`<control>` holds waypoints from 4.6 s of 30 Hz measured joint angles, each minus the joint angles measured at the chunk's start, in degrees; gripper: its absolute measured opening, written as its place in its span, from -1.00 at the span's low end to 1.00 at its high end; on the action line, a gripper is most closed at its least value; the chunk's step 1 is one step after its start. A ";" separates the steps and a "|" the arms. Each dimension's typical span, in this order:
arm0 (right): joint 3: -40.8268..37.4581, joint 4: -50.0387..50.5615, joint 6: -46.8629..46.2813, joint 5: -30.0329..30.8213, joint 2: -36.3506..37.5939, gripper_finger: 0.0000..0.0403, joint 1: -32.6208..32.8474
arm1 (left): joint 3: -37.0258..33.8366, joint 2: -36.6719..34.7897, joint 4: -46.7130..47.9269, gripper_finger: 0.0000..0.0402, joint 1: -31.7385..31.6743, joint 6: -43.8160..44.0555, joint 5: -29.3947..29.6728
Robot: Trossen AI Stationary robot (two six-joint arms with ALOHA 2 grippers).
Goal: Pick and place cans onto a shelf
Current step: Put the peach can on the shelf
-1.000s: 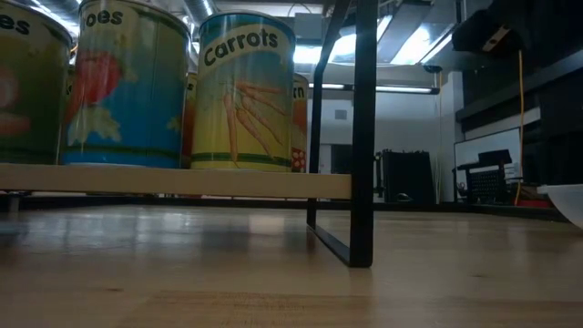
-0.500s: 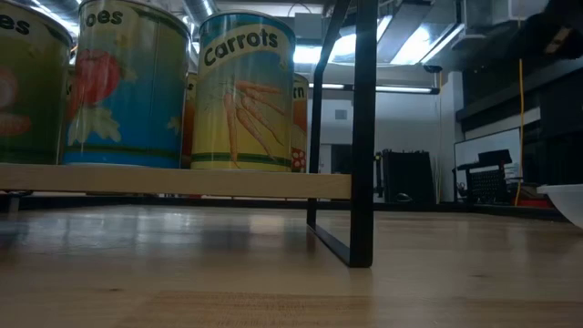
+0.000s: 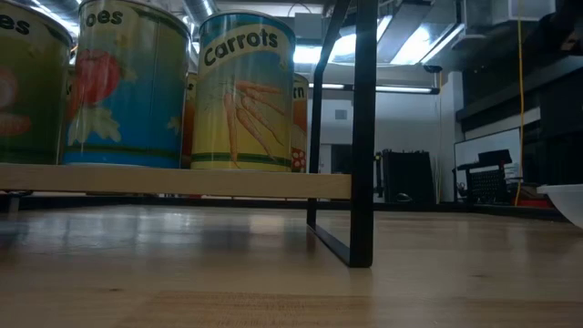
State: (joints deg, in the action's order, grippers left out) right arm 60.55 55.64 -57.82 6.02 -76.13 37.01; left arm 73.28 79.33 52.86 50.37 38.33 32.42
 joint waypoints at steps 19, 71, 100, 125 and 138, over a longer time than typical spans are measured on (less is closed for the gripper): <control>0.00 -0.09 1.35 -0.04 -6.46 -0.85 0.04 | 0.02 0.00 -0.95 -0.65 0.00 0.04 -0.02; 0.02 -1.44 2.65 -1.55 -9.15 -0.85 0.31 | 0.02 0.04 -1.62 -0.65 0.00 0.04 -0.09; 3.17 -1.31 16.41 -0.61 -9.47 -0.99 -9.13 | 0.02 0.04 -1.62 -0.65 0.02 0.07 3.10; 13.84 -4.72 59.00 -6.14 -9.32 -1.00 -48.31 | 0.02 0.04 -1.57 -0.65 0.00 0.07 5.82; 36.29 -3.06 73.88 -13.73 -21.48 -1.00 -59.32 | 0.02 0.04 -1.49 -0.65 -1.75 0.07 6.05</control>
State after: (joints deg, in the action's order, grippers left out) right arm 96.84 52.58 16.06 -7.71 -97.61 -22.31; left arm 73.30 79.37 51.37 48.62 38.39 38.48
